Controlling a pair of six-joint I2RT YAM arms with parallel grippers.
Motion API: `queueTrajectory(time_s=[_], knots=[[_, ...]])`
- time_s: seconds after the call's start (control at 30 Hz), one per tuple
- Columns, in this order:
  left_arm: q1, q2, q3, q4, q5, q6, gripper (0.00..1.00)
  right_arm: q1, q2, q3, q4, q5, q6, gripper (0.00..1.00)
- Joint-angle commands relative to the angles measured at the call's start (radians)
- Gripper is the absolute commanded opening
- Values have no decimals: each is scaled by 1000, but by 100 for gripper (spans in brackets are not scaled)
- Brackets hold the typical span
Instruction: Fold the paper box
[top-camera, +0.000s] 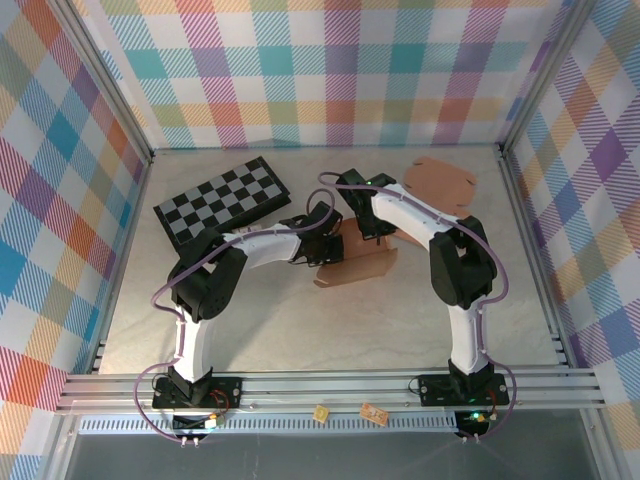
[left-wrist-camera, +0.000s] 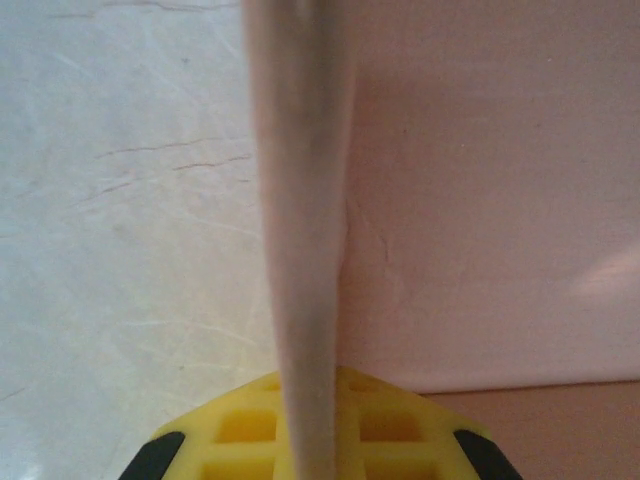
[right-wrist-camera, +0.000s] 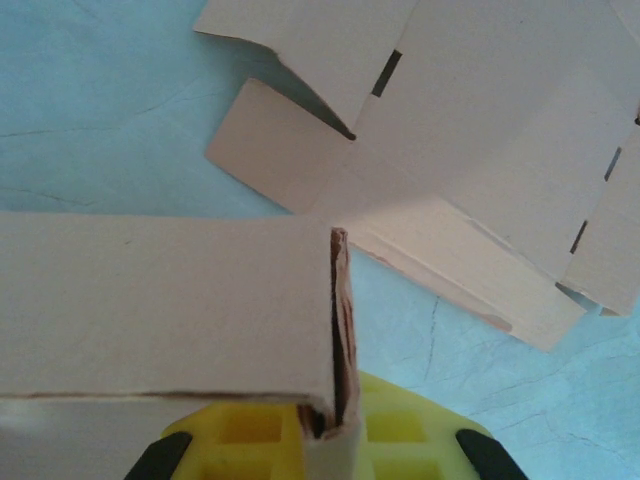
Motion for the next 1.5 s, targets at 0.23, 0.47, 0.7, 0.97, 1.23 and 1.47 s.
queueTrajectory(time_s=[0.23, 0.47, 0.7, 0.97, 1.23, 1.47], knots=[[-16, -53, 16, -62, -98, 15, 36, 9, -33, -14, 10, 2, 23, 0], [10, -153, 89, -108, -109, 11, 45, 9, -95, -77, 86, -33, 24, 0], [44, -178, 86, -189, -85, 36, 50, 9, -120, -109, 104, -47, 52, 0], [54, -124, 85, -159, -70, 32, 45, 10, -124, -112, 107, -56, 57, 0], [55, -23, 155, -147, -124, 60, 38, 14, -123, -112, 101, -73, 57, 0], [57, 18, 169, -92, -141, 67, 29, 15, -120, -107, 101, -87, 52, 0]])
